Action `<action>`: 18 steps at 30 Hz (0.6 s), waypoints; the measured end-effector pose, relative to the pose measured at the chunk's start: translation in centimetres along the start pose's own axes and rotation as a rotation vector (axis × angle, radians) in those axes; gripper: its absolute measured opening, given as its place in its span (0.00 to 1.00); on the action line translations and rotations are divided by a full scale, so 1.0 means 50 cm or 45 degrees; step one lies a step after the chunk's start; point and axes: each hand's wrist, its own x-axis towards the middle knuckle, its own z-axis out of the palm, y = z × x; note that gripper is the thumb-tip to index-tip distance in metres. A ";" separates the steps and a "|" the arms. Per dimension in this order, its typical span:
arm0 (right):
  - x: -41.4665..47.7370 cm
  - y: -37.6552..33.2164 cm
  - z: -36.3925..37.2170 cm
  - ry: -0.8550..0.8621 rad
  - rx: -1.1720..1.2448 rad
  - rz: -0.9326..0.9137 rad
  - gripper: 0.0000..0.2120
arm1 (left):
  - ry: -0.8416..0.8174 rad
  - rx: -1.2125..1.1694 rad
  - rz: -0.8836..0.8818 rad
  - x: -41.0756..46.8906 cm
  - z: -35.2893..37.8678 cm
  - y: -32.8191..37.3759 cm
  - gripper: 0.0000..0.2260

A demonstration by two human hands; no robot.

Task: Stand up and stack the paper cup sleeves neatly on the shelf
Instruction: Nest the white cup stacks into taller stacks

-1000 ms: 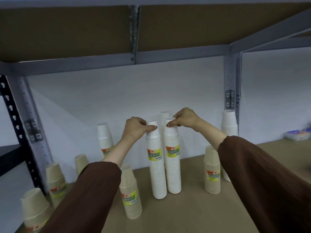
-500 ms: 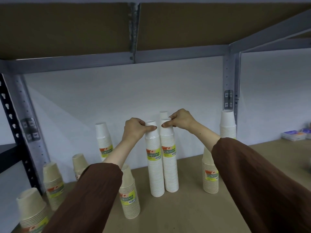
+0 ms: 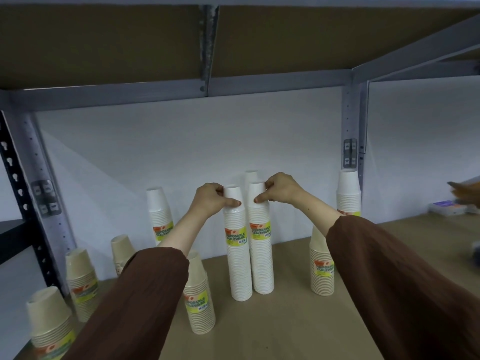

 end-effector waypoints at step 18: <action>0.006 0.002 0.001 -0.056 -0.028 -0.023 0.22 | 0.010 0.022 0.006 0.006 -0.005 -0.004 0.27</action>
